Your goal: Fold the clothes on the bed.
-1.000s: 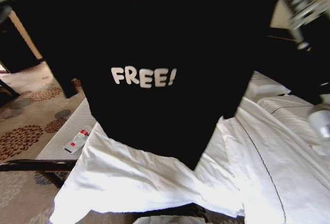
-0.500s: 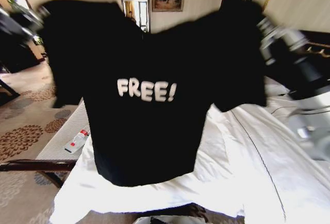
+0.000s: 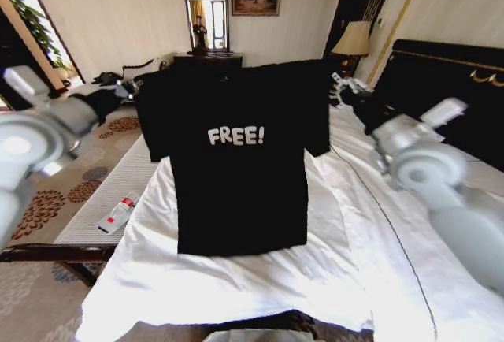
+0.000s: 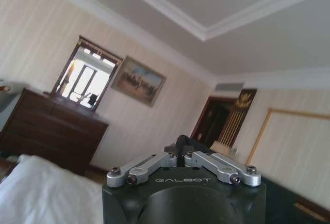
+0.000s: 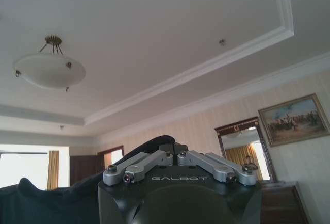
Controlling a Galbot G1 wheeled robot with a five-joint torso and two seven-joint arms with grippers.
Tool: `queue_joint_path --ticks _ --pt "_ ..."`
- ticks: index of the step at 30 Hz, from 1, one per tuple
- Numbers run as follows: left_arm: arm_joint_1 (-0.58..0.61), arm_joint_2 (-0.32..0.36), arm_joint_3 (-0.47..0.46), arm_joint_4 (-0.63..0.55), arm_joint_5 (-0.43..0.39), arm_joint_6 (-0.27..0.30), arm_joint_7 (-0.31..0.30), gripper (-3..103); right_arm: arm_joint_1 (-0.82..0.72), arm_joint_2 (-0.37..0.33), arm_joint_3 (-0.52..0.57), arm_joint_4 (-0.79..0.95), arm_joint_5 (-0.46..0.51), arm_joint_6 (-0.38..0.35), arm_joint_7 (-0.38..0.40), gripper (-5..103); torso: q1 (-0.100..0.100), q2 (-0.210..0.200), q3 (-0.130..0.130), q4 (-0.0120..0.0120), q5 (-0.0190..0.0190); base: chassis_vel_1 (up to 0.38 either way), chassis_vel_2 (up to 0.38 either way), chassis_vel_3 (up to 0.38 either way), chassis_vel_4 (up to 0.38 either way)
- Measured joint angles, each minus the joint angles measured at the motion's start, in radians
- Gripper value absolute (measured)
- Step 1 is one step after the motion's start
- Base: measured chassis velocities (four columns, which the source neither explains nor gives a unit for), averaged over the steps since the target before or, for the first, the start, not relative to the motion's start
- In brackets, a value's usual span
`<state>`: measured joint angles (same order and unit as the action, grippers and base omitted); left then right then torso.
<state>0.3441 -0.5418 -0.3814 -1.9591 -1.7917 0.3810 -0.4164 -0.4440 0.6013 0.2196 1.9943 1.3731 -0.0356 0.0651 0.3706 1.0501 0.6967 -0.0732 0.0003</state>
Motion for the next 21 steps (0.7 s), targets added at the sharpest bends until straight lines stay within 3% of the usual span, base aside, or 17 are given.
queue_joint_path --ticks 2,8,11,14,17,19,21 --pt "-0.050 0.001 0.001 -0.001 -0.026 -0.007 0.000 2 0.088 0.007 -0.023 -0.017 0.026 0.004 -0.010 0 0.000 0.000 0.000 0.0001 -0.0003 0.000 0.000 0.000 0.000" --pt "-0.027 0.026 -0.054 -0.039 -0.053 -0.011 0.003 2 0.104 -0.007 0.008 0.012 0.045 0.010 -0.017 0 -0.001 0.000 -0.001 0.0002 -0.0003 0.000 0.000 0.000 0.000" --pt "0.109 0.056 -0.161 -0.119 -0.062 -0.012 0.009 2 -0.036 -0.036 0.126 0.109 0.046 0.011 -0.019 0 -0.001 0.000 -0.001 0.0000 -0.0004 0.000 0.000 0.000 0.000" --pt "0.170 0.067 -0.207 -0.161 -0.063 -0.014 0.009 2 -0.099 -0.043 0.177 0.152 0.037 0.015 -0.022 0 -0.001 0.000 -0.001 -0.0001 -0.0004 0.000 0.000 0.000 0.000" --pt "0.322 0.077 -0.356 -0.279 -0.066 -0.019 0.007 2 -0.229 -0.046 0.282 0.242 0.001 0.022 -0.019 0 -0.001 0.000 -0.001 0.0001 -0.0001 0.000 0.000 0.000 0.000" --pt "0.355 0.077 -0.393 -0.305 -0.066 -0.020 0.007 2 -0.260 -0.045 0.312 0.261 -0.005 0.022 -0.017 0 -0.001 0.000 -0.001 0.0002 0.0000 0.000 0.000 0.000 0.000" --pt "0.468 0.081 -0.522 -0.377 -0.091 -0.020 0.004 2 -0.347 -0.052 0.409 0.327 -0.008 -0.012 0.023 0 -0.001 0.000 -0.001 -0.0005 -0.0002 0.000 0.000 0.000 0.000"
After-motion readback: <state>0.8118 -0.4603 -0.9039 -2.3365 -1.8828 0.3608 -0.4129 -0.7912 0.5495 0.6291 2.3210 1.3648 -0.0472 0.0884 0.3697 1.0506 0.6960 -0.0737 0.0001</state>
